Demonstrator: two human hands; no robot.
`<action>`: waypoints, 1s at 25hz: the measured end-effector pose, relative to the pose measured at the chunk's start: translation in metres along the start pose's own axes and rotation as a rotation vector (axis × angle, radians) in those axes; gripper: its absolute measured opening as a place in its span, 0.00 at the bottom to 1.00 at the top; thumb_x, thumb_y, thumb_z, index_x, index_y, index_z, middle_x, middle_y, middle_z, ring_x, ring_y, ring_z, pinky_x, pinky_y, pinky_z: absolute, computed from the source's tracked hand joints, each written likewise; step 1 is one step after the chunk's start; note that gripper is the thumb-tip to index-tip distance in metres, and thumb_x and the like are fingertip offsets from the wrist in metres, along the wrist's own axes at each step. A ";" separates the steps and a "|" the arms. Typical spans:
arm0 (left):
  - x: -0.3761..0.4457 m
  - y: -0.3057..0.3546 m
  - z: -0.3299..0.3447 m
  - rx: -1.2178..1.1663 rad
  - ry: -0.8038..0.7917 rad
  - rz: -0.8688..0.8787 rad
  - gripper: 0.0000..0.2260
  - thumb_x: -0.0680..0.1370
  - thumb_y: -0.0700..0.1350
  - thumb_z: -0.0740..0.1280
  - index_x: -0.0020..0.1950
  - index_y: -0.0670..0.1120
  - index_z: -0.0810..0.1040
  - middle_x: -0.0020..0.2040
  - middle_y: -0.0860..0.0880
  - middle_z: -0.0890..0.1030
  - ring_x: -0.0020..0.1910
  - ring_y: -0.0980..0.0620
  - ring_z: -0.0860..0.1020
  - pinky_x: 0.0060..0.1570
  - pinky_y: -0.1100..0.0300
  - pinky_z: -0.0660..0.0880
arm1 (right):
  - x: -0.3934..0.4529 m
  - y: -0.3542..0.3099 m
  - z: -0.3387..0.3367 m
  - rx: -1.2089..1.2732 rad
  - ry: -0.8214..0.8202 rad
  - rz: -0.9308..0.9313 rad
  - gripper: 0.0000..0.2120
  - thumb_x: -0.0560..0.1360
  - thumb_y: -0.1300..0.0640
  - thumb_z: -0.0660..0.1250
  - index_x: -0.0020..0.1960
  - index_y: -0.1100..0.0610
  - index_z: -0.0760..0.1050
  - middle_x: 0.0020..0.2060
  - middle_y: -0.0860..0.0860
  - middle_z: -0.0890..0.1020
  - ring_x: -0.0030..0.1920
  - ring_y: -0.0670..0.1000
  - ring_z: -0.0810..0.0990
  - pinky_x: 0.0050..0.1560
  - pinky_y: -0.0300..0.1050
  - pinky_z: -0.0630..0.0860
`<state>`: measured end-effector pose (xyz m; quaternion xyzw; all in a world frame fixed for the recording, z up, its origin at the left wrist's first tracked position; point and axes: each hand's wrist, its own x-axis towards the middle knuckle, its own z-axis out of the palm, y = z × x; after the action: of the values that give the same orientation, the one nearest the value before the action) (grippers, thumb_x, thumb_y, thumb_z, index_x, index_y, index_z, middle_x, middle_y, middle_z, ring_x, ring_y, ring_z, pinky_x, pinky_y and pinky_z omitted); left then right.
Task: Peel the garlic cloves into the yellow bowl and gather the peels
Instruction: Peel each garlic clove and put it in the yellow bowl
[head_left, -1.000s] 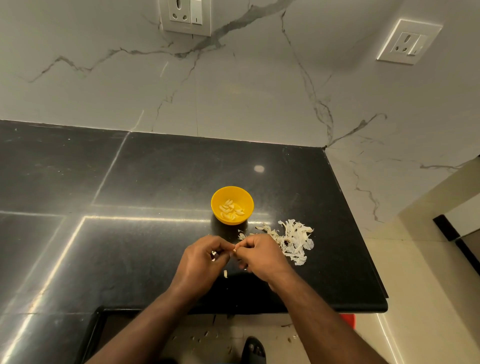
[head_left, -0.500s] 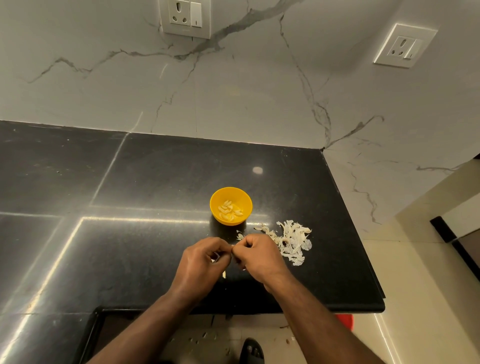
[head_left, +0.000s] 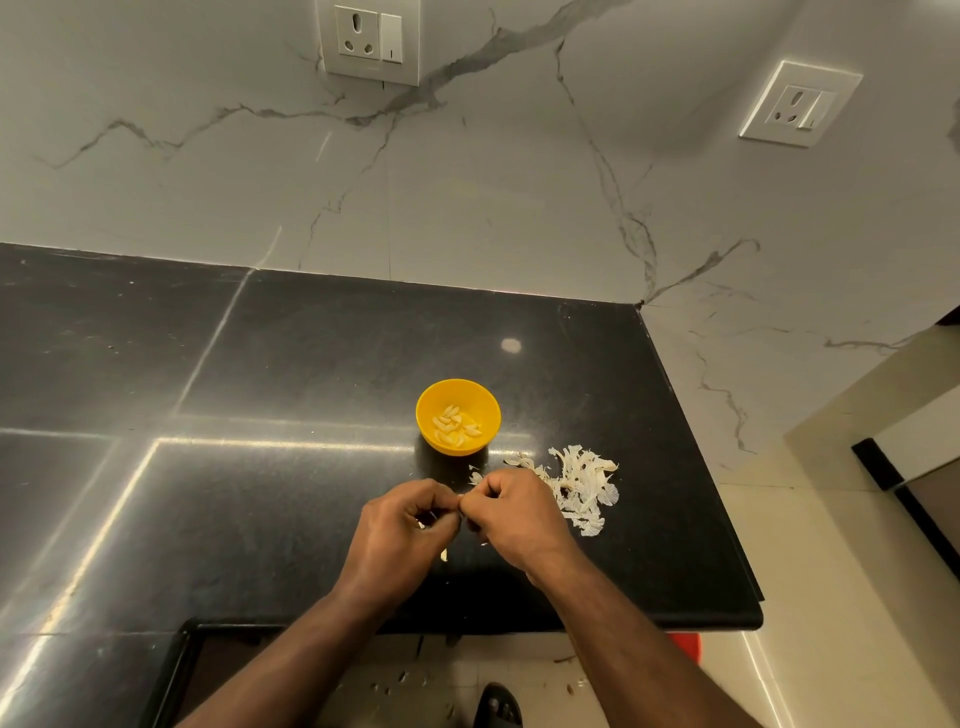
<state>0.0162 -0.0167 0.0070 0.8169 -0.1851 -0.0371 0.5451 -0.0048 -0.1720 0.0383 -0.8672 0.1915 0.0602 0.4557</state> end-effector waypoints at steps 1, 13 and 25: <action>0.000 0.000 -0.001 -0.018 -0.006 -0.013 0.08 0.75 0.38 0.74 0.44 0.52 0.84 0.42 0.57 0.85 0.43 0.54 0.83 0.43 0.58 0.81 | 0.000 0.000 0.000 -0.011 0.006 -0.007 0.08 0.68 0.54 0.68 0.32 0.55 0.79 0.31 0.51 0.83 0.36 0.53 0.83 0.41 0.59 0.82; 0.009 0.006 -0.002 -0.724 -0.060 -0.504 0.05 0.74 0.40 0.73 0.49 0.43 0.85 0.44 0.43 0.85 0.41 0.49 0.79 0.42 0.56 0.74 | 0.003 0.009 -0.015 0.139 -0.024 0.024 0.07 0.74 0.60 0.67 0.40 0.58 0.82 0.35 0.54 0.85 0.34 0.49 0.81 0.40 0.50 0.80; 0.014 0.010 -0.005 -0.991 -0.092 -0.706 0.12 0.76 0.37 0.69 0.60 0.41 0.79 0.45 0.43 0.84 0.39 0.52 0.81 0.39 0.62 0.76 | 0.002 0.022 -0.031 0.068 0.022 -0.142 0.11 0.74 0.60 0.75 0.54 0.48 0.85 0.48 0.39 0.84 0.51 0.38 0.81 0.55 0.36 0.76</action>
<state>0.0281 -0.0205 0.0202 0.4756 0.1128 -0.3323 0.8066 -0.0136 -0.2089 0.0385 -0.8633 0.1364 0.0117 0.4858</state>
